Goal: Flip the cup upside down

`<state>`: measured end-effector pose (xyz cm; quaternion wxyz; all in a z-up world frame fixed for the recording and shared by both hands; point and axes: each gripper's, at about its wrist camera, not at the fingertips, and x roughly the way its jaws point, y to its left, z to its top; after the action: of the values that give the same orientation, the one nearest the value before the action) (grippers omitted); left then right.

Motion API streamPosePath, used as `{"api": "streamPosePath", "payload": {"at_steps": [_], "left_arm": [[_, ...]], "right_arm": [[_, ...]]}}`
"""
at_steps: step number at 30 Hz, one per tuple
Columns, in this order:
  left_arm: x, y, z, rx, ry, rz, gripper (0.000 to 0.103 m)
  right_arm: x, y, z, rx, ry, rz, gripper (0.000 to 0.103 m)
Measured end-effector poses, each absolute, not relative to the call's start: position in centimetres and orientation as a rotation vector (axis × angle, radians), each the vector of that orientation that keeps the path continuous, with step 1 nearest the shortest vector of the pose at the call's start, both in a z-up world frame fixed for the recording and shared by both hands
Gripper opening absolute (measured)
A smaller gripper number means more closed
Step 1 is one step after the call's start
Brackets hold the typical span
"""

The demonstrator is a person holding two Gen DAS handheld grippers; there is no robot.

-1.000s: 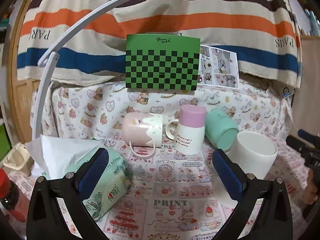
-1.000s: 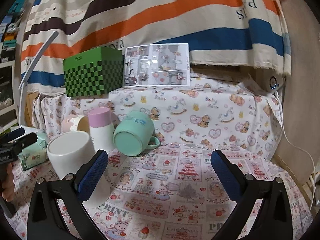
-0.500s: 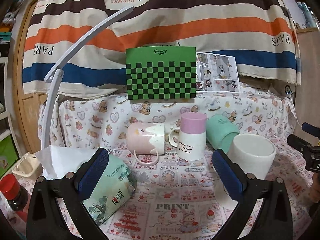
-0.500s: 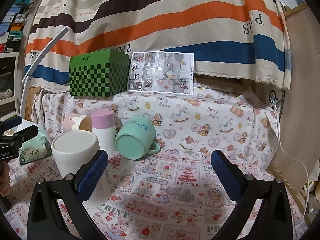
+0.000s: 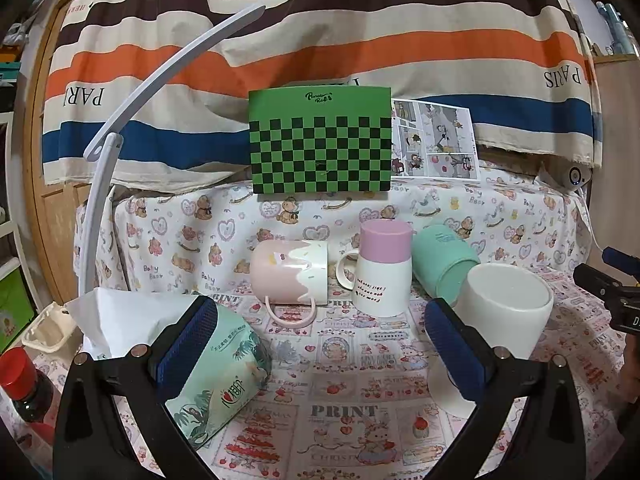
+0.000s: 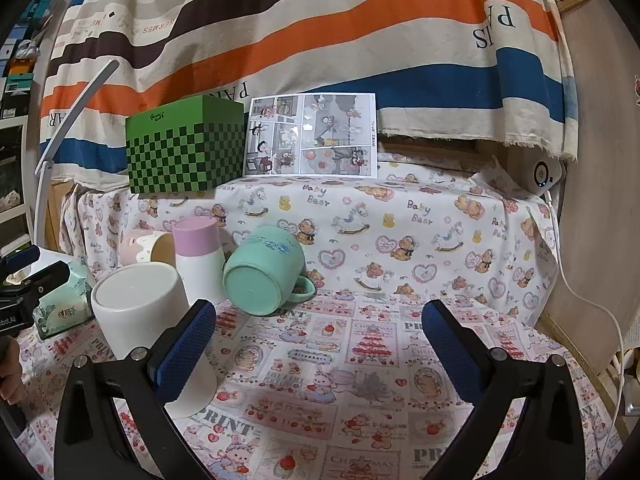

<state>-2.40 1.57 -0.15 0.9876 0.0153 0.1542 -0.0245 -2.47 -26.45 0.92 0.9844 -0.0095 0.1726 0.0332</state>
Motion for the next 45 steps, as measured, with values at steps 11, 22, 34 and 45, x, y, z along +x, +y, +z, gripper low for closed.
{"api": "streamPosePath", "payload": {"at_steps": [11, 22, 34, 45], "left_arm": [[-2.49, 1.68, -0.16, 0.027, 0.308, -0.035, 0.103], [-2.54, 1.66, -0.20, 0.026, 0.309, -0.033, 0.103], [-2.55, 1.62, -0.20, 0.028, 0.309, -0.033, 0.103], [-2.18, 1.65, -0.32, 0.030, 0.324, -0.041, 0.103]], "right_arm": [[-2.46, -26.50, 0.89, -0.028, 0.343, 0.067, 0.103], [-2.45, -26.44, 0.89, -0.029, 0.343, 0.066, 0.103], [-2.46, -26.44, 0.89, -0.029, 0.343, 0.067, 0.103], [-2.44, -26.47, 0.88, -0.029, 0.345, 0.067, 0.103]]}}
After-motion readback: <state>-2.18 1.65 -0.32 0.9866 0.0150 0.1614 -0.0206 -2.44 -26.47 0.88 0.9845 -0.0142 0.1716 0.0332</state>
